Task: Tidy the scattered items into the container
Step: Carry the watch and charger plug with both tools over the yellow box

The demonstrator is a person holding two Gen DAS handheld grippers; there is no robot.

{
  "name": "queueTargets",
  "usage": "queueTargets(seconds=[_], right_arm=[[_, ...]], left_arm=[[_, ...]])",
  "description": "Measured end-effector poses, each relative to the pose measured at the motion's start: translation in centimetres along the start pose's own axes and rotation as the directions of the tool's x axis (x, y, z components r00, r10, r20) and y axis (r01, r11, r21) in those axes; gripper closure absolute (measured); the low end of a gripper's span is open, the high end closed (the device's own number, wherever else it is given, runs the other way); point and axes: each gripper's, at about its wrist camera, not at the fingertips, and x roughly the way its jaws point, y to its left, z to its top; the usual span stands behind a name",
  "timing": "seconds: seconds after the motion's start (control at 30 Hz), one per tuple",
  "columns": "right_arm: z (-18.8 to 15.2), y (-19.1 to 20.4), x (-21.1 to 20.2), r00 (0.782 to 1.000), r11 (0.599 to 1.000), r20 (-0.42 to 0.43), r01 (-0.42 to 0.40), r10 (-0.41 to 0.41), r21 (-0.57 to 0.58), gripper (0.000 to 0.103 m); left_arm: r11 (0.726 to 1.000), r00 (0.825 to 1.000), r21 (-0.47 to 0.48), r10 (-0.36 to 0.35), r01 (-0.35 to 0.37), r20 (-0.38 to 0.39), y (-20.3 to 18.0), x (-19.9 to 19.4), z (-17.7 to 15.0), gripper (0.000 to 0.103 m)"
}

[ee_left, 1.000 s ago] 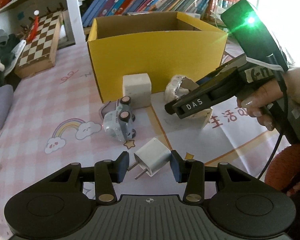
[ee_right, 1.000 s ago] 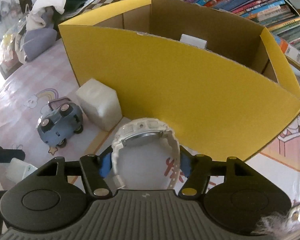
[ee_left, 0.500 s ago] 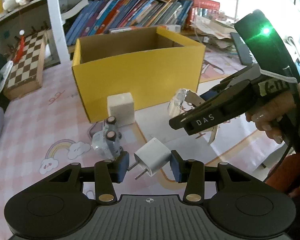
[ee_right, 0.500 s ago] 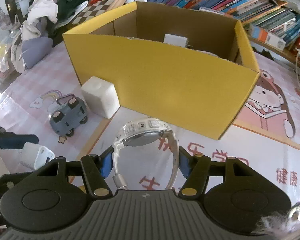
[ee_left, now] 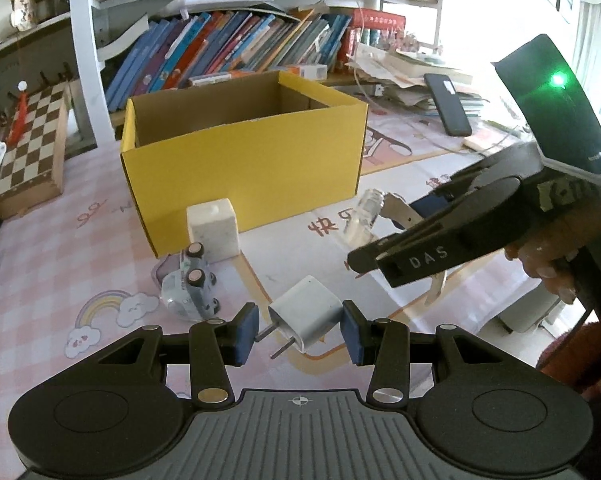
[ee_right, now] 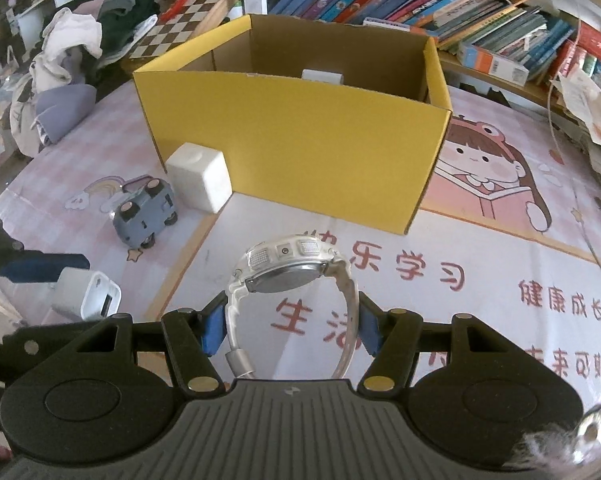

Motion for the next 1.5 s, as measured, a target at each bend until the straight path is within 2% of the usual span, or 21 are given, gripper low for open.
queueTargets(seconds=[0.43,0.77,1.1,1.27,1.5], right_arm=[[-0.2,0.6,-3.2,0.999,0.999,0.052,-0.01,0.008,0.035,0.042],[0.5,0.7,-4.5,0.997,0.999,0.081,-0.022,0.02,0.024,0.042],[5.2,-1.1,-5.9,0.984,1.0,0.18,-0.02,0.022,-0.013,0.042],[8.0,-2.4,-5.9,0.976,0.998,0.218,-0.009,0.024,-0.069,0.042],[12.6,-4.2,-5.0,0.964,0.987,0.264,0.006,0.037,-0.161,0.042]], left_arm=[[1.0,0.997,-0.03,-0.001,0.003,0.079,1.1,-2.2,1.3,0.06],[0.998,0.99,-0.05,0.039,-0.033,0.134,2.1,-3.2,2.4,0.06],[0.994,0.967,-0.065,0.1,-0.087,0.236,3.6,-3.7,6.3,0.06],[0.993,0.954,-0.05,0.119,-0.109,0.275,4.3,-2.9,9.0,0.06],[0.99,0.947,-0.039,0.139,-0.134,0.29,5.0,-0.4,12.4,0.06]])
